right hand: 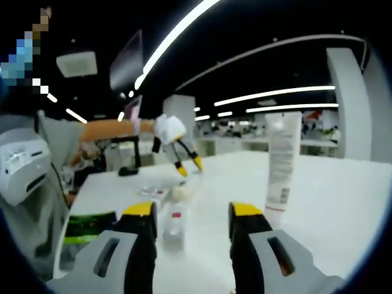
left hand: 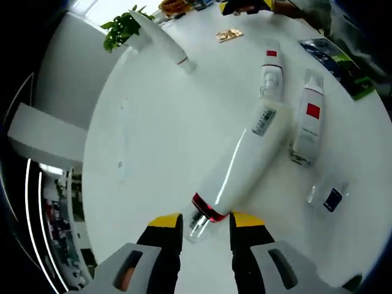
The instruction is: Arrange the skincare products in the storage area until every visible bottle or jar stands upright without overlapping.
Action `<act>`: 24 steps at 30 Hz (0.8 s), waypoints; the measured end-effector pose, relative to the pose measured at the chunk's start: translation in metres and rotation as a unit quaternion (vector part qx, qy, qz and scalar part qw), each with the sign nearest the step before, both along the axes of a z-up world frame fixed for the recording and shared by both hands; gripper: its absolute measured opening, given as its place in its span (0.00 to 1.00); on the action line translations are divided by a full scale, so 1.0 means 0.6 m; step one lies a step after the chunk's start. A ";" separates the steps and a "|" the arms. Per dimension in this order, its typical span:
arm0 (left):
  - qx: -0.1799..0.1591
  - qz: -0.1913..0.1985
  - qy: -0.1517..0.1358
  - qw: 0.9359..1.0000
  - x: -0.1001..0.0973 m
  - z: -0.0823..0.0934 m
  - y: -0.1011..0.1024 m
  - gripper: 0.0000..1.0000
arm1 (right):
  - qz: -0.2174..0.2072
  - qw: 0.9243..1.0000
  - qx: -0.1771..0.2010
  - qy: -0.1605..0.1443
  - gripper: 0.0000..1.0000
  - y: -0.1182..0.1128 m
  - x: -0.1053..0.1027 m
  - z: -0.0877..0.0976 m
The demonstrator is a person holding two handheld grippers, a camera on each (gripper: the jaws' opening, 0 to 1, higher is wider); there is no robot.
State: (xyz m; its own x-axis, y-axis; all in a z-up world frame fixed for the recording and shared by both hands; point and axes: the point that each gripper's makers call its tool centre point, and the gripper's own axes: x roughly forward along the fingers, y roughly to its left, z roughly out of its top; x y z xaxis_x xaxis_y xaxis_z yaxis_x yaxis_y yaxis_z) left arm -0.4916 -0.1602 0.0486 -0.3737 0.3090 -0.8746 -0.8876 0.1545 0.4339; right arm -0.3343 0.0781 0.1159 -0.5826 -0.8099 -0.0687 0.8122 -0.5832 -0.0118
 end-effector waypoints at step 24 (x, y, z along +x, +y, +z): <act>-0.188 -0.179 0.052 0.964 -0.011 -0.033 0.012 0.32 | -0.005 1.000 -0.022 -0.016 0.41 0.009 -0.013 -0.003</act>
State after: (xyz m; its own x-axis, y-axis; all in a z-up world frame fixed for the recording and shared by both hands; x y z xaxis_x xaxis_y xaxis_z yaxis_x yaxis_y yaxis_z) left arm -0.4985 -0.1529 0.0287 -0.3930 0.1029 -0.9138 -0.7035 0.6062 0.3709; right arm -0.3421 0.0835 0.1141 -0.5881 -0.8072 -0.0508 0.8064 -0.5900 0.0401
